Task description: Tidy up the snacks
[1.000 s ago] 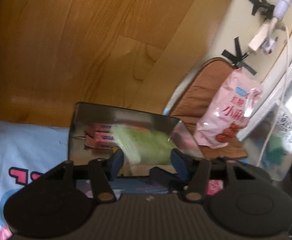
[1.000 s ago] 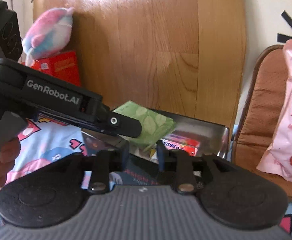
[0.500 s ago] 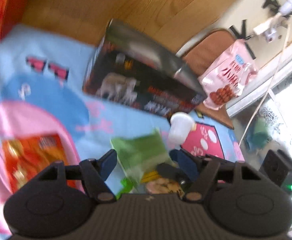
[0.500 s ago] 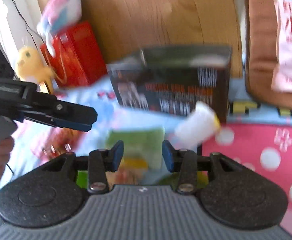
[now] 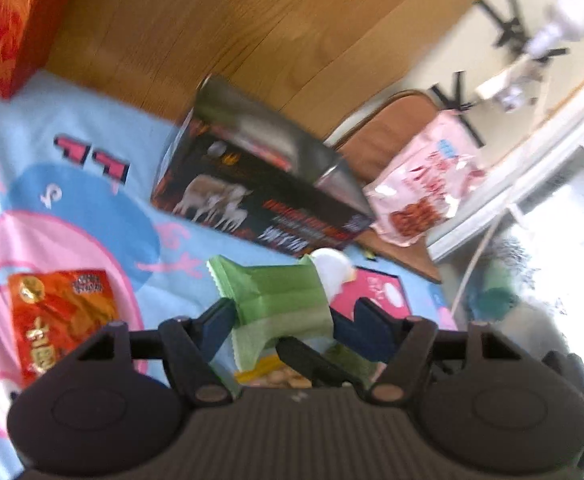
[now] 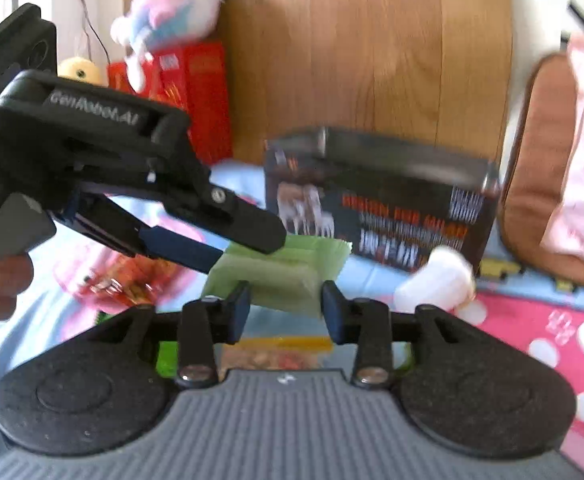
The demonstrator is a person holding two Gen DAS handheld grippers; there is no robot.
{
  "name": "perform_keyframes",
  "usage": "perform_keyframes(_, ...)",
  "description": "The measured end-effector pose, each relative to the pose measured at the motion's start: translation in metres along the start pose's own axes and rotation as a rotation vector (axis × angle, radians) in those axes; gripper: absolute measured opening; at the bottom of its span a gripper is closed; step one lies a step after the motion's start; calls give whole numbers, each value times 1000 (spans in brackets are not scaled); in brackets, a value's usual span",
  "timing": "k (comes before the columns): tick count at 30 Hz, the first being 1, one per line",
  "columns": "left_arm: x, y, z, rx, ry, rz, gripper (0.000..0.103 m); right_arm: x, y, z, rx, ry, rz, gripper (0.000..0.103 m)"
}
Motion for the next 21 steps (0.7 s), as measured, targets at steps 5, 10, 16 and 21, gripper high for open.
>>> perform_keyframes(5,25,-19,28,-79,-24,-11,67,35,27,2,44,-78,36,40)
perform_keyframes(10,28,-6,59,-50,24,-9,67,53,39,22,-8,-65,-7,40)
perform_keyframes(16,31,12,71,-31,6,-22,66,45,50,40,-96,-8,-70,40)
perform_keyframes(21,35,14,69,-60,-1,-54,69,33,55,52,-139,77,-106,41)
Point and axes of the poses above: each gripper's, at about its wrist camera, not at the fingertips, and x roughly against the way its jaws point, y to its left, z to its underside, the point moved 2 cm from there along -x, roughly the way its jaws point, and after that the axes turned 3 degrees about y, right-handed, at the moved point
